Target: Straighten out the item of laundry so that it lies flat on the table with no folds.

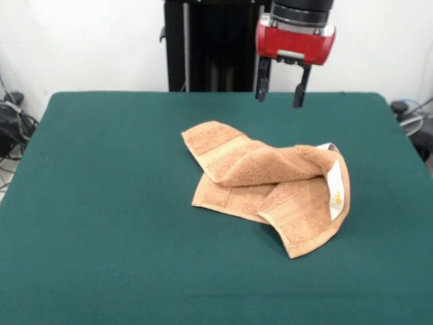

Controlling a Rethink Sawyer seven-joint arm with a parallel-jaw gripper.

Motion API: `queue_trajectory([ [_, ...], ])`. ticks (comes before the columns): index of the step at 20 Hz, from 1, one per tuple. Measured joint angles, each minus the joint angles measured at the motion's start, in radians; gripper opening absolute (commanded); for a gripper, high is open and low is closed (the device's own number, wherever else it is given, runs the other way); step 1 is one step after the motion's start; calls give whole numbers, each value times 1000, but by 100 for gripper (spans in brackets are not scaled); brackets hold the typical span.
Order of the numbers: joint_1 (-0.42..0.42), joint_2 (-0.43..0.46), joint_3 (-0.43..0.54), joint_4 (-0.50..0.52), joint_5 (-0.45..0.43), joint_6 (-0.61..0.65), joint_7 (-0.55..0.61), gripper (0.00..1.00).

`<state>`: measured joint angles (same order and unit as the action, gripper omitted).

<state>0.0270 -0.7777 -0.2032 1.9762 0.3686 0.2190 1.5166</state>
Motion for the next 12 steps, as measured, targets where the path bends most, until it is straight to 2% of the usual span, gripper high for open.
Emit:
queue_trajectory([
  [4, -111, -32, 77, 16, -60, 0, 0, 100],
  [8, -280, -45, 145, 23, -159, 0, 0, 100],
  [12, -364, -39, 167, 23, -224, 0, 0, 100],
])
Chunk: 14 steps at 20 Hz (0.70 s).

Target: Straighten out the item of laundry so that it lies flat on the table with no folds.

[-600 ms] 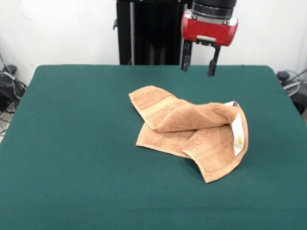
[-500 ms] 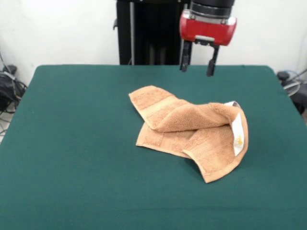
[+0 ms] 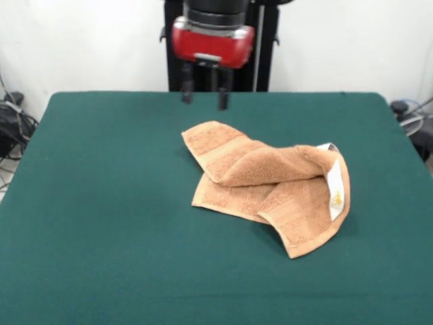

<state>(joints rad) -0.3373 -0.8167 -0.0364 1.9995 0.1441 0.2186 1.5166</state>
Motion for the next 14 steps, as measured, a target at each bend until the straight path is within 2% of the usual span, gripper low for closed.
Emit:
queue_trajectory([
  [1, -40, 11, 11, 0, -43, -2, 0, 100],
  [6, -102, 54, 60, 0, -125, -21, 0, 100],
  [14, -152, 151, 149, -1, -225, -105, 0, 100],
])
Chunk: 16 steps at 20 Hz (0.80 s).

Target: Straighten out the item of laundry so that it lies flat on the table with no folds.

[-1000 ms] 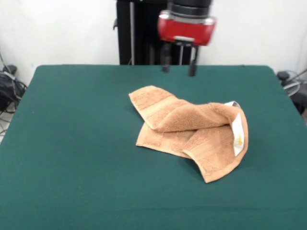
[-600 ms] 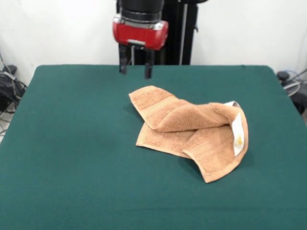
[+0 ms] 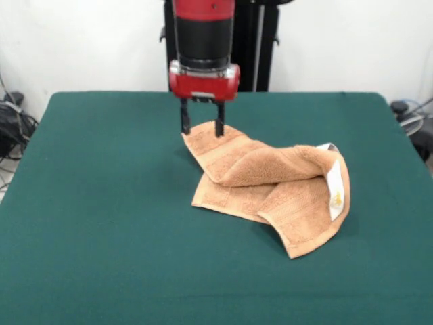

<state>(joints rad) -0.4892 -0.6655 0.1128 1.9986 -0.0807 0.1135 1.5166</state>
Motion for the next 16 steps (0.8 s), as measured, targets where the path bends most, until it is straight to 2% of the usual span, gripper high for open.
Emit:
queue_trajectory([
  [6, 4, 63, 47, 1, -21, -59, 0, 100],
  [16, 70, 77, 70, 1, -21, -61, 0, 100],
])
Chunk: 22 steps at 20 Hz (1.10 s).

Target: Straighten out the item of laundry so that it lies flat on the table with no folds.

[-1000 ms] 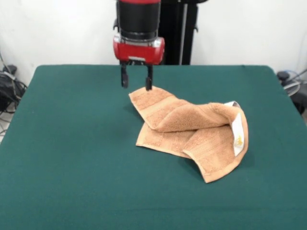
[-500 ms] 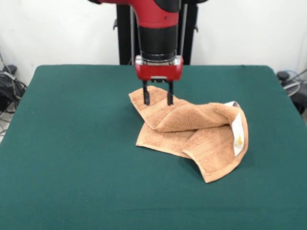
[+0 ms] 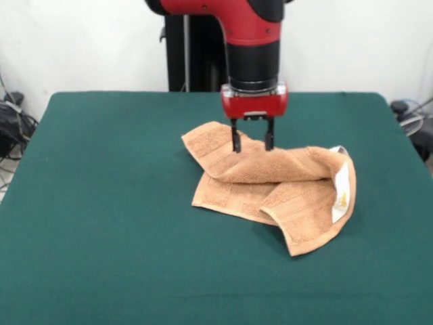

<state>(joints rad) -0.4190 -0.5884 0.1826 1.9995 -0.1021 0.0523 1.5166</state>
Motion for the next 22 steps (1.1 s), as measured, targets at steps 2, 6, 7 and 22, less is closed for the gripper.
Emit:
queue_trajectory([
  [2, 10, 0, 0, 0, 0, 0, 0, 100],
  [6, 17, 0, 0, -1, 0, 0, 0, 100],
  [7, 17, 1, 0, -1, 0, 0, 0, 100],
  [22, 56, 119, 0, -56, 0, -2, 0, 100],
])
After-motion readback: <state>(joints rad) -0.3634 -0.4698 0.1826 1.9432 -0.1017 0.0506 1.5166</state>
